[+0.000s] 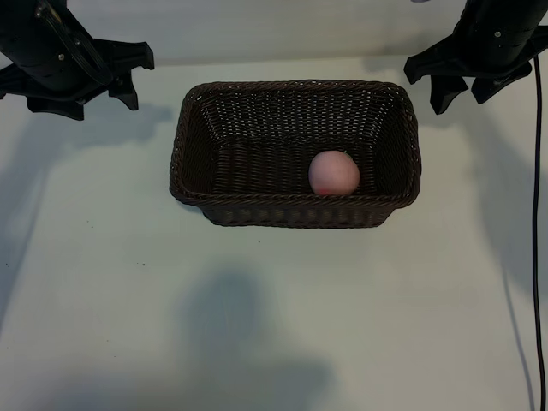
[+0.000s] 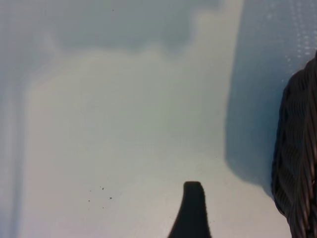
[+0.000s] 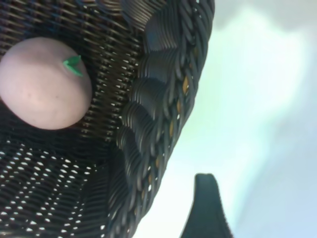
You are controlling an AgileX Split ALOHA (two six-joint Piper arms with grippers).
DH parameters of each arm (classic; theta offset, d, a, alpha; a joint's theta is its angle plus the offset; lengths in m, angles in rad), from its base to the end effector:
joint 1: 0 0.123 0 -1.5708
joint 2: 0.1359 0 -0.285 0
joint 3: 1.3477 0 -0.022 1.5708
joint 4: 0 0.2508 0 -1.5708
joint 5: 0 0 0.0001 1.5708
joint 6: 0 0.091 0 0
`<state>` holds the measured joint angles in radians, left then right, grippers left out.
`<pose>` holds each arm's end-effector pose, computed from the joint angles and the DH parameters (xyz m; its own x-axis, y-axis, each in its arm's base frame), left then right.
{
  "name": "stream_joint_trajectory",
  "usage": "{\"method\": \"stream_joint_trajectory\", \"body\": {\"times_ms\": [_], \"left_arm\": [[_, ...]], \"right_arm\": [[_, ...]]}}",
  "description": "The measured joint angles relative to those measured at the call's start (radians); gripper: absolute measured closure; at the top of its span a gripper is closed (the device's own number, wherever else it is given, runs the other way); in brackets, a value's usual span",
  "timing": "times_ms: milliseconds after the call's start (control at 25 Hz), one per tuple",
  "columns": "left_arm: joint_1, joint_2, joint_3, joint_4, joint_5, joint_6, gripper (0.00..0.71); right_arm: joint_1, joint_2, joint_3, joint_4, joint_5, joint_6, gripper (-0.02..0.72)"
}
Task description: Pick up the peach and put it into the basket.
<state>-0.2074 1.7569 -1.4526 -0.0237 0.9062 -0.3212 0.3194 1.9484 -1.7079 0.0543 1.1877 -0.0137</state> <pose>0.3707 -0.0797 0.2787 -0.9033 -0.1466 -0.4031 -0.0889 0.9833 -0.1585 0.3896 0.1337 0.2662 -0.9265 -0.2995 -0.2279 -0.3184 0.9466 0.0505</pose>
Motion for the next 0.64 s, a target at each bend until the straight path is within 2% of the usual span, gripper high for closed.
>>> {"method": "stream_joint_trajectory", "body": {"times_ms": [640], "left_arm": [[0.0,0.0,0.0,0.0,0.001,-0.001,0.127]], "right_arm": [[-0.004,0.0,0.0,-0.001,0.006,0.024,0.187]]}}
